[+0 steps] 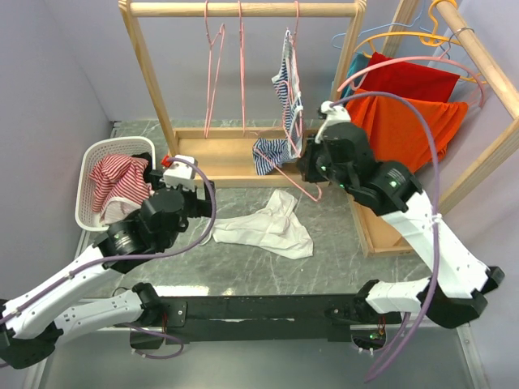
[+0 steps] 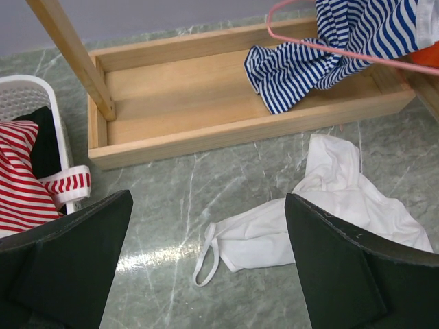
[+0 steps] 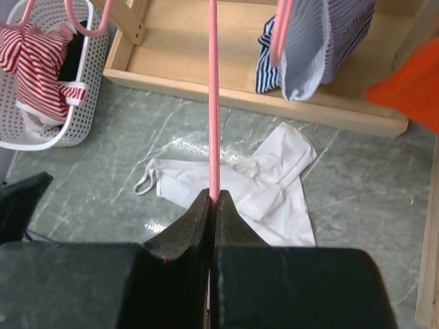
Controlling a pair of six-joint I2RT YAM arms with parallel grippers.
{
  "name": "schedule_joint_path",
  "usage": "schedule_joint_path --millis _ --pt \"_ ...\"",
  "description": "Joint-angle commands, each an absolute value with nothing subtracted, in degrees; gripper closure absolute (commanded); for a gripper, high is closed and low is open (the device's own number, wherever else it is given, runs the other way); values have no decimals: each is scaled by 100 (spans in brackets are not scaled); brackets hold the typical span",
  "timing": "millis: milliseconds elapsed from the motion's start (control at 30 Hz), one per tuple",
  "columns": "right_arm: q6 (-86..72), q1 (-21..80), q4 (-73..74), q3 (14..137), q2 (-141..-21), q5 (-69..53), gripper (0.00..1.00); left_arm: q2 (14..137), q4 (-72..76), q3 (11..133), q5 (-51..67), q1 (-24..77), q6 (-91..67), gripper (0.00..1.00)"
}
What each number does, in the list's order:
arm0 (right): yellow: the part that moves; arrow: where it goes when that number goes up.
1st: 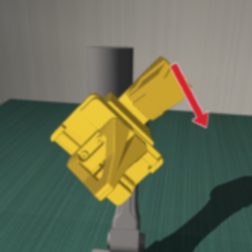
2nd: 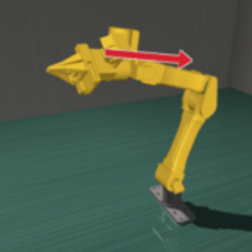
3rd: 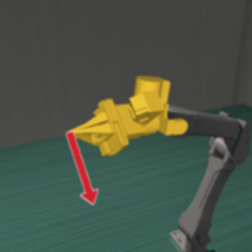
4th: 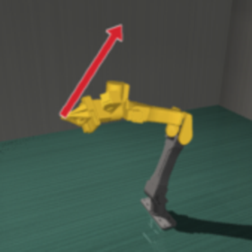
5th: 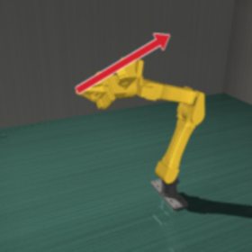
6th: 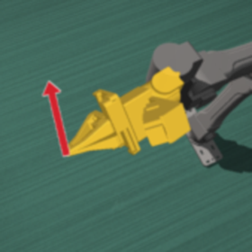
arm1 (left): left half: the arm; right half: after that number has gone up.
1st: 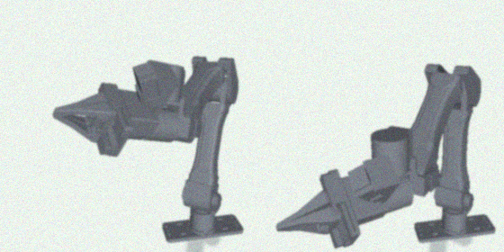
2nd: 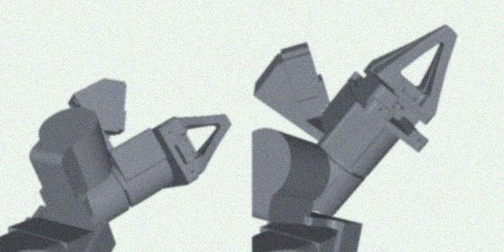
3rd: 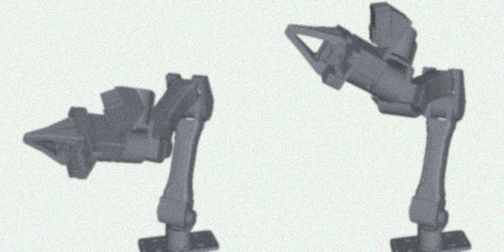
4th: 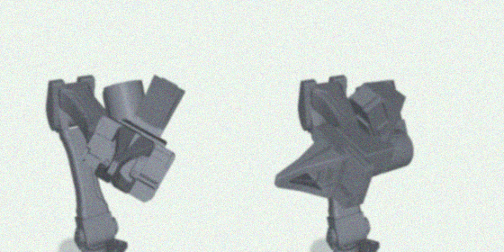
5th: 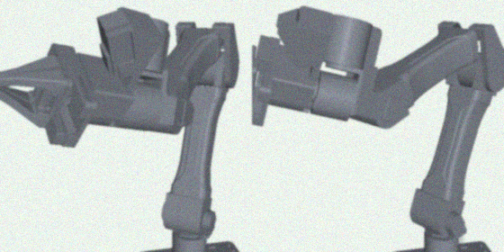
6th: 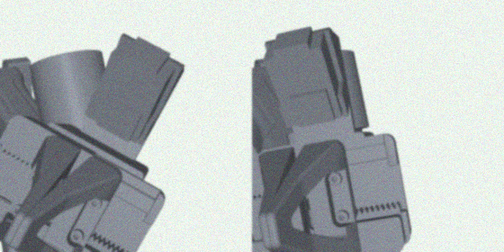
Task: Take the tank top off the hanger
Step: Place the hanger at the clothesline.
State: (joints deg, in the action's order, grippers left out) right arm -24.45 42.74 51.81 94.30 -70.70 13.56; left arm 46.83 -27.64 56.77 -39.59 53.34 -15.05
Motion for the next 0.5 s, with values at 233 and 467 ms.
schedule_joint_path --millis 233,467 --pt "-2356 4834 4658 11337 -8402 3735 100 5010 -2804 5977 -4314 5335 -2363 1" --pt "-1829 4851 4280 12189 -8920 3815 100 5150 -2690 5468 -3947 5344 -3058 1"
